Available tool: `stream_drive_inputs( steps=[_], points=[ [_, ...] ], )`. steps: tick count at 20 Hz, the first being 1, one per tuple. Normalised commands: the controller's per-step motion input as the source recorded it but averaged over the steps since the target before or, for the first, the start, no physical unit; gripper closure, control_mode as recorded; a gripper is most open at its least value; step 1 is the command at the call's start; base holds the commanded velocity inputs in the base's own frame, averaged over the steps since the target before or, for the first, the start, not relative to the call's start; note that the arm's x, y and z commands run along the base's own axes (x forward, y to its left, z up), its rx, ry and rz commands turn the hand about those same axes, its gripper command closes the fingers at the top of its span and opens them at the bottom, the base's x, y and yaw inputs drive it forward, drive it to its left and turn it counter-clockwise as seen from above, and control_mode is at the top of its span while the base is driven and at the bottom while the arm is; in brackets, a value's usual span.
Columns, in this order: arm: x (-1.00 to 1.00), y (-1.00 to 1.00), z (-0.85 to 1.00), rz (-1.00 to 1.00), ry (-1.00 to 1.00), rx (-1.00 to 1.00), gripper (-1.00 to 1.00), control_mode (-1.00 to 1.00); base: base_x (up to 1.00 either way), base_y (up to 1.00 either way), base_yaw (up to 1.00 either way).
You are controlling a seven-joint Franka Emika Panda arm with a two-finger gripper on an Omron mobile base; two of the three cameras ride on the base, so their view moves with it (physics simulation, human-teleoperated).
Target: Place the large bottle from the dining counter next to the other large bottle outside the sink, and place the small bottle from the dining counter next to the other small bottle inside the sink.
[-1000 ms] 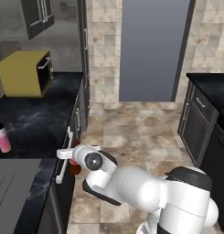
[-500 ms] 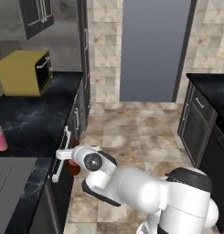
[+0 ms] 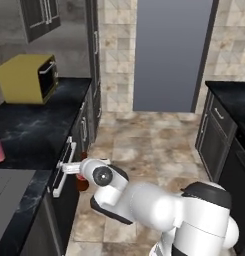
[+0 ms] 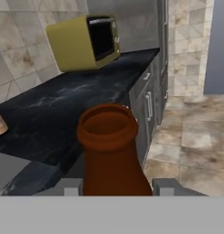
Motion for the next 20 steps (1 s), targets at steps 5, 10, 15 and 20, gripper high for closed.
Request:
stream_drive_inputs(
  steps=[5,10,15,20],
  points=[
    [0.0,0.0,0.0,0.0,0.0,0.0,1.0,1.0,0.2,0.0,0.18],
    [0.0,0.0,0.0,0.0,0.0,0.0,1.0,1.0,0.18,0.0,0.18],
    [0.0,0.0,0.0,0.0,0.0,0.0,1.0,1.0,0.34,0.0,0.14],
    [0.0,0.0,0.0,0.0,0.0,0.0,1.0,1.0,0.5,0.0,0.08]
  ],
)
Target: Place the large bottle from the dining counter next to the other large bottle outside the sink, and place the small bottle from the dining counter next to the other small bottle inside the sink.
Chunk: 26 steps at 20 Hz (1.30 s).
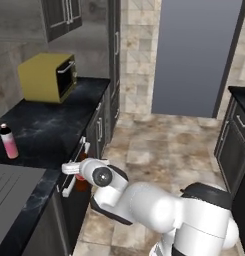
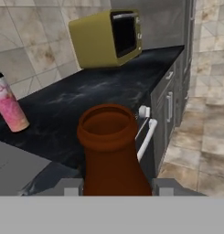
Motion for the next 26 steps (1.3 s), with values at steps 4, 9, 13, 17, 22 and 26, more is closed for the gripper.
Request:
stream_drive_inputs(
  steps=[4,9,13,17,22,26],
  points=[
    [0.0,0.0,0.0,0.0,0.0,0.0,1.0,1.0,0.52,0.0,0.05],
    [0.0,0.0,0.0,0.0,0.0,0.0,1.0,1.0,0.17,0.02,0.02],
    [0.0,0.0,0.0,0.0,0.0,0.0,1.0,1.0,0.02,0.01,0.0],
    [0.0,0.0,0.0,0.0,0.0,0.0,1.0,1.0,0.11,0.0,0.0],
    [0.0,0.0,0.0,0.0,0.0,0.0,1.0,1.0,0.11,0.0,0.0],
    [0.02,0.0,0.0,0.0,0.0,0.0,1.0,-1.0,0.02,0.0,0.0]
  ],
)
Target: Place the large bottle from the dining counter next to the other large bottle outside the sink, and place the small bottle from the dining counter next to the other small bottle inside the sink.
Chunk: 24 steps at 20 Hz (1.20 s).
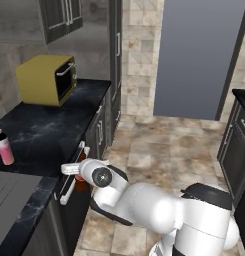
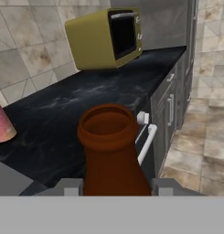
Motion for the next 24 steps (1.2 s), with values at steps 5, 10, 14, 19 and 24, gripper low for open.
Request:
stream_drive_inputs(
  steps=[5,10,14,19,24],
  points=[
    [0.0,0.0,0.06,0.02,0.0,0.0,1.0,-1.0,0.0,0.0,0.0],
    [0.0,0.0,0.21,0.02,0.0,0.0,1.0,-1.0,0.0,0.0,0.0],
    [0.0,0.0,0.31,0.02,0.0,0.0,1.0,-1.0,0.0,0.0,0.0],
    [0.03,0.0,0.29,0.02,0.0,0.0,1.0,-1.0,0.0,0.0,0.0],
    [0.12,0.0,0.28,0.02,0.0,0.0,1.0,-1.0,0.0,0.0,0.0]
  ],
)
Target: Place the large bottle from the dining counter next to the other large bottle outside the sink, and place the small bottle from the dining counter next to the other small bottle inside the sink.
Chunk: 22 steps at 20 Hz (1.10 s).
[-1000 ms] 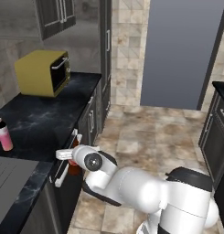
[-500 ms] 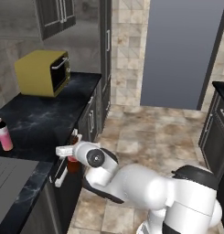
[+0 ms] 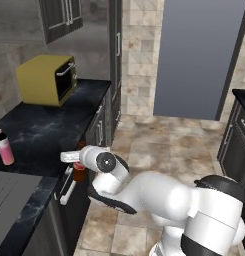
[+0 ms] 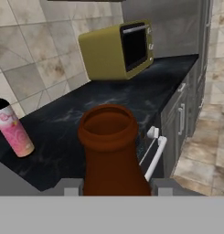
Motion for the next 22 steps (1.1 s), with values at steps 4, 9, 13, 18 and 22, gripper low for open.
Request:
stream_drive_inputs(
  steps=[4,9,13,18,22],
  points=[
    [0.14,0.02,0.16,0.01,0.0,0.0,1.0,-1.0,0.0,0.0,0.0],
    [0.15,0.08,0.03,0.02,0.0,0.0,1.0,-1.0,0.0,0.0,0.0],
    [0.08,0.08,0.14,0.01,0.0,0.0,1.0,-1.0,0.0,0.0,0.0],
    [0.03,0.08,0.26,0.01,0.0,0.0,1.0,-1.0,0.0,0.0,0.0],
    [0.11,0.12,0.2,0.02,0.0,0.0,1.0,-1.0,0.0,0.0,0.0]
  ],
)
